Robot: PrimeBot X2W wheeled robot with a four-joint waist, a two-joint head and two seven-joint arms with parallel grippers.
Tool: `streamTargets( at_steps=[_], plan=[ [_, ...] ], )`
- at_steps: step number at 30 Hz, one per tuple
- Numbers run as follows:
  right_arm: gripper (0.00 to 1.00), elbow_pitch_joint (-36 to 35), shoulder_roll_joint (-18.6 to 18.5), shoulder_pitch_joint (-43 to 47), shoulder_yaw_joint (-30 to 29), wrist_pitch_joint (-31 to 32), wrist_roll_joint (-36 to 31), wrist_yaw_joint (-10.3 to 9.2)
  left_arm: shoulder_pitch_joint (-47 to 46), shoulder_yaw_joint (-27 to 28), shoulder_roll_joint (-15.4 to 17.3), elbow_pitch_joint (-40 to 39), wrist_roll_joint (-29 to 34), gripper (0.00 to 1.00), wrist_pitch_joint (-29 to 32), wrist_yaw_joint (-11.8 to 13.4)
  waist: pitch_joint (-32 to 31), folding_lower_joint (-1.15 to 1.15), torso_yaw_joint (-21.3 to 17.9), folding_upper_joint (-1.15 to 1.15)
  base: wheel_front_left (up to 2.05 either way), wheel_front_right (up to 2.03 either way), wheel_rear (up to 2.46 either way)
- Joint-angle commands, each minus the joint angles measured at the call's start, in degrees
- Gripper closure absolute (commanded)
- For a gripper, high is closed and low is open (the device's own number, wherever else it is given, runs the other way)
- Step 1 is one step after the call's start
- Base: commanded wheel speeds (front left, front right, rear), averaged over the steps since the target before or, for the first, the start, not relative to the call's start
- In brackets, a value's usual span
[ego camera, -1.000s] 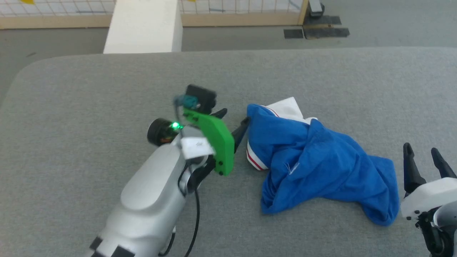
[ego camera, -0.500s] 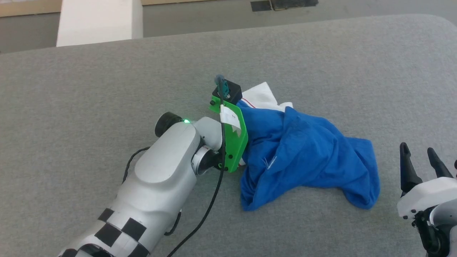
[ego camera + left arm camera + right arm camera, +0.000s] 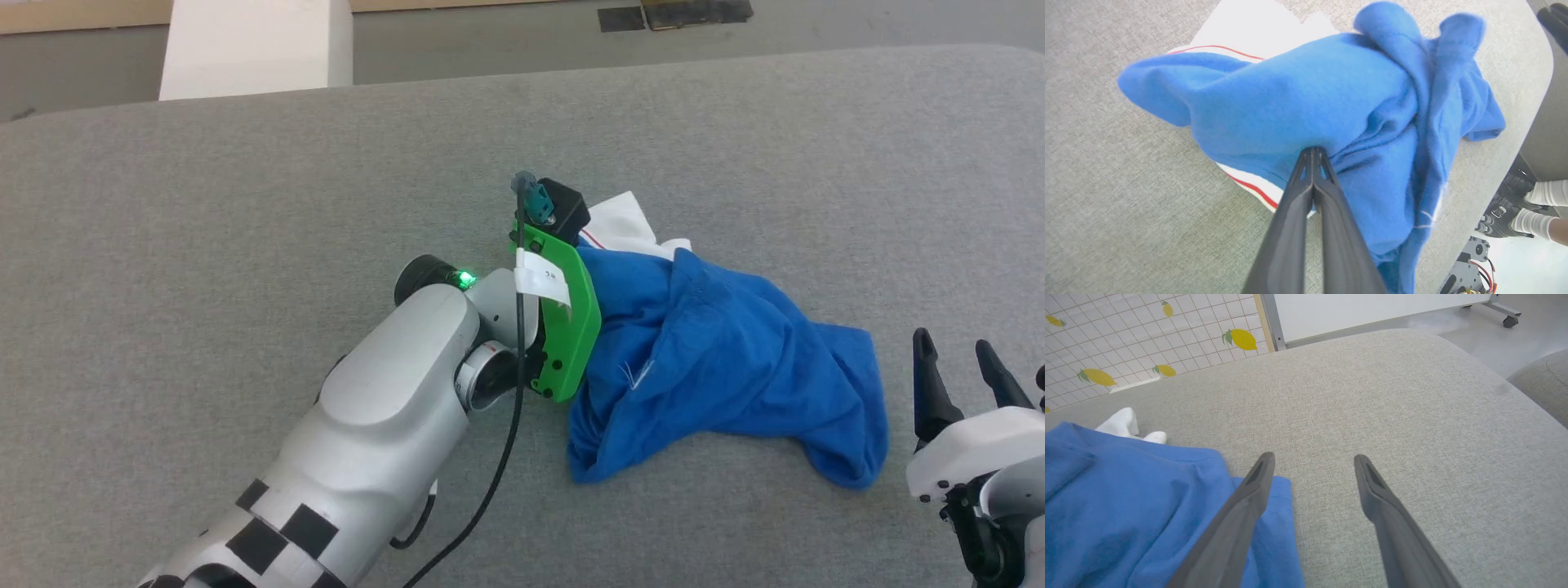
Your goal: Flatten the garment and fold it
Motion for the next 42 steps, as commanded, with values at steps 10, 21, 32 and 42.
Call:
streamTargets(
  at_steps=[10, 21, 32, 42],
  plan=[
    [0.00, 0.56, 0.04, -0.03, 0.34, 0.11, -0.31, -0.06, -0.10, 4.39, 3.62, -1.16, -2.87, 1.00, -8.68, 1.14, -2.51, 0.00, 1.45, 0.00, 0.00, 0.00, 0.00],
    [0.00, -0.07, 0.04, 1.99, -0.80, 0.92, -0.30, -0.06, 5.60, 8.75, 6.52, -5.09, -3.80, 0.00, -15.04, 5.94, -4.59, 0.00, 3.02, 0.00, 0.00, 0.00, 0.00],
    [0.00, -0.62, 0.04, 0.59, 0.95, 0.95, 0.50, -0.06, -1.59, 6.63, 6.10, -5.63, -2.25, 0.00, -8.78, 7.04, -0.93, 0.00, 1.67, 0.00, 0.00, 0.00, 0.00],
    [0.00, 0.50, 0.04, -1.46, 2.35, -0.19, 1.13, -0.06, -11.50, 1.21, 3.75, 2.68, 0.40, 0.00, 2.16, 6.37, 3.71, 0.00, -3.18, 0.00, 0.00, 0.00, 0.00]
  ],
)
